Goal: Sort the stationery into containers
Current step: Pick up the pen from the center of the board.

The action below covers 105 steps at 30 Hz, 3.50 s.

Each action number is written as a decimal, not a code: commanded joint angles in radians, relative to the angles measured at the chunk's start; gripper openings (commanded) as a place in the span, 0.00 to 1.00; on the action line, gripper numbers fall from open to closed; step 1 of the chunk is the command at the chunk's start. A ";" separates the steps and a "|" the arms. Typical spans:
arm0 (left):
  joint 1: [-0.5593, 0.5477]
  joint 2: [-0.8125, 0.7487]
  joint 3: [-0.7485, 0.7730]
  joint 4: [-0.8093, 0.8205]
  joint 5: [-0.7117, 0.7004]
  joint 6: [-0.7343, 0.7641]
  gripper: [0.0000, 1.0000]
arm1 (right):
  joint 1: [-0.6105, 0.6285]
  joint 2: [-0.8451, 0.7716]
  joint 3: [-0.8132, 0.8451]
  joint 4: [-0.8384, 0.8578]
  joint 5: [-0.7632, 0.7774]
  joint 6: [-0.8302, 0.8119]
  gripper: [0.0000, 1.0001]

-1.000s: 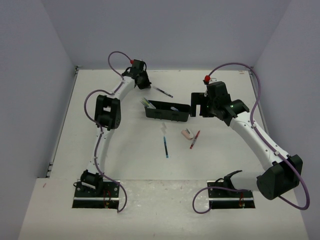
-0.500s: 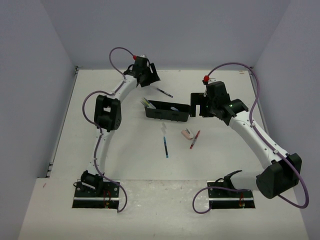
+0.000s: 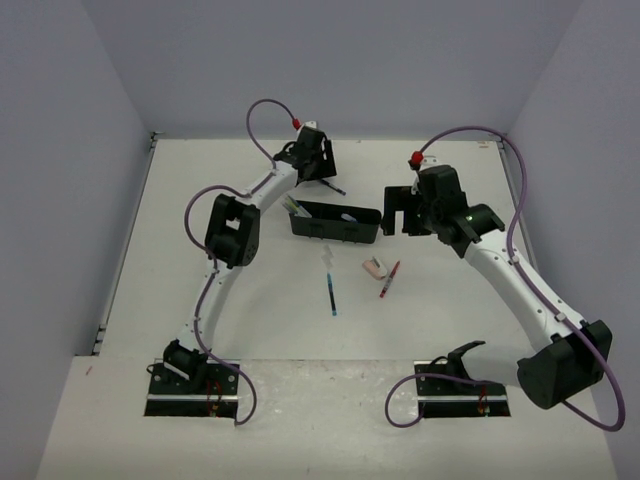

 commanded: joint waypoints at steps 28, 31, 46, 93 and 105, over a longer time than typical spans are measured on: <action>-0.002 0.018 -0.101 0.048 -0.133 0.160 0.25 | 0.002 -0.204 0.024 0.066 -0.045 -0.061 0.99; 0.011 0.005 -0.117 0.045 -0.136 0.163 0.24 | 0.003 -0.216 0.022 0.065 -0.037 -0.070 0.99; 0.077 -0.045 -0.204 0.047 -0.058 0.188 0.00 | 0.002 -0.210 0.060 0.048 0.015 -0.103 0.99; 0.193 -0.358 -0.112 0.244 0.295 -0.070 0.00 | -0.015 0.012 0.253 -0.001 -0.335 0.065 0.97; 0.087 -0.633 -0.333 0.325 0.445 -0.224 0.00 | -0.045 0.355 0.539 0.117 -0.613 0.152 0.94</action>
